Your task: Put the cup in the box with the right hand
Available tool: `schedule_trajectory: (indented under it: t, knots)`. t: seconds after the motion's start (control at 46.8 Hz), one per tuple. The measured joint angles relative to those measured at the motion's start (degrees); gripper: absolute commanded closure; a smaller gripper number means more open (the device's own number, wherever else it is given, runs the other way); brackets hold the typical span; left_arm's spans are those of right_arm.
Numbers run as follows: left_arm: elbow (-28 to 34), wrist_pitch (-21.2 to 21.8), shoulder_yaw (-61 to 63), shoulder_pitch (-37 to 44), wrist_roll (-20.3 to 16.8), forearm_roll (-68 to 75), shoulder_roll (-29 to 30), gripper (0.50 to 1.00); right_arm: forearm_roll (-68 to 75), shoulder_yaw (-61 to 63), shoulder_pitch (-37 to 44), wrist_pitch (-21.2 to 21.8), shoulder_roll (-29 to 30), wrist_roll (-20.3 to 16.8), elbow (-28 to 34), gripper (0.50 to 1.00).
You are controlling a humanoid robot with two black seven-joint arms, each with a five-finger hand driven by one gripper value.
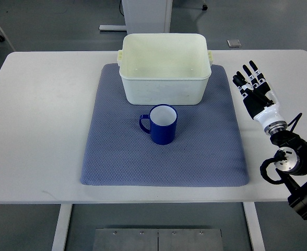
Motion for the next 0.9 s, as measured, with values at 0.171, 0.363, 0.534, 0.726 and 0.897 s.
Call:
schedule_trajectory:
  t: [0.171, 0.363, 0.534, 0.726, 0.897]
  knots:
    - [-0.01, 0.02, 0.00, 0.05, 0.01, 0.00, 0.00, 0.500, 0.00, 0.00, 0.00, 0.00, 0.00, 0.00, 0.00, 0.500]
    - [-0.02, -0.05, 0.00, -0.14, 0.00, 0.00, 0.00, 0.500, 0.00, 0.00, -0.02, 0.03, 0.00, 0.00, 0.00, 0.500]
    - [-0.03, -0.06, 0.00, 0.07, 0.00, 0.00, 0.00, 0.500, 0.01, -0.23, -0.02, 0.36, 0.00, 0.00, -0.01, 0.500]
    - [-0.02, -0.20, 0.00, 0.41, -0.02, 0.00, 0.00, 0.500, 0.01, -0.71, -0.18, 0.51, -0.36, 0.03, -0.14, 0.500]
    - [-0.02, -0.20, 0.00, 0.42, -0.03, 0.00, 0.00, 0.500, 0.01, -0.56, -0.04, 0.53, -1.06, 0.08, -0.27, 0.500]
